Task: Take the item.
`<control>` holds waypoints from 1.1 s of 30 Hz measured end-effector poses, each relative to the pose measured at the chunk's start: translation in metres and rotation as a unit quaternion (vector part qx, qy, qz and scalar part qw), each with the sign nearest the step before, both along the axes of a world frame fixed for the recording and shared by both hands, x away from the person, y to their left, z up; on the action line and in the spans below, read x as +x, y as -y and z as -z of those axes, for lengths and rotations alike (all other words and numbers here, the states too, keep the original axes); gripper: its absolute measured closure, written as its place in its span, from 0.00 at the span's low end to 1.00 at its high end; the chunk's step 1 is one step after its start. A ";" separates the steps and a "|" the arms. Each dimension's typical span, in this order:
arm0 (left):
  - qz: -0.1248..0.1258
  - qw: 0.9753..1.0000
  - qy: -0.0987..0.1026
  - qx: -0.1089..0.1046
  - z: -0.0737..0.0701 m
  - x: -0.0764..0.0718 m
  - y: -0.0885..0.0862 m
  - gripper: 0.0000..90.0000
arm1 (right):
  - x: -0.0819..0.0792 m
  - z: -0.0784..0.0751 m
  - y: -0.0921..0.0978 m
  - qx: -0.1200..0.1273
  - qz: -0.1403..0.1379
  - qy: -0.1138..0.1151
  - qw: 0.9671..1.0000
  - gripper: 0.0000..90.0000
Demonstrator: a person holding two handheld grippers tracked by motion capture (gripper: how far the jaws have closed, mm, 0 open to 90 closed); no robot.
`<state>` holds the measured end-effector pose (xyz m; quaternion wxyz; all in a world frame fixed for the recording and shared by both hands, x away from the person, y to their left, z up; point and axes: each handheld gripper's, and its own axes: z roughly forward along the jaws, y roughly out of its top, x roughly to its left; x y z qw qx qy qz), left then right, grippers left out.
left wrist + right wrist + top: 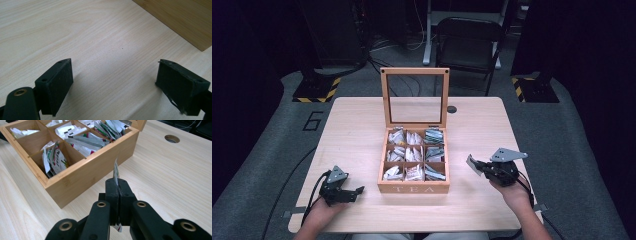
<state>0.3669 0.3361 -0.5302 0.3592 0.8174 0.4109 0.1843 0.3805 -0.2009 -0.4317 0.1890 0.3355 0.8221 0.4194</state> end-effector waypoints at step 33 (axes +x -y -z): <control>0.000 1.000 0.000 0.000 0.000 0.000 0.000 0.15 | -0.004 0.041 0.010 -0.019 0.030 -0.021 0.999 0.98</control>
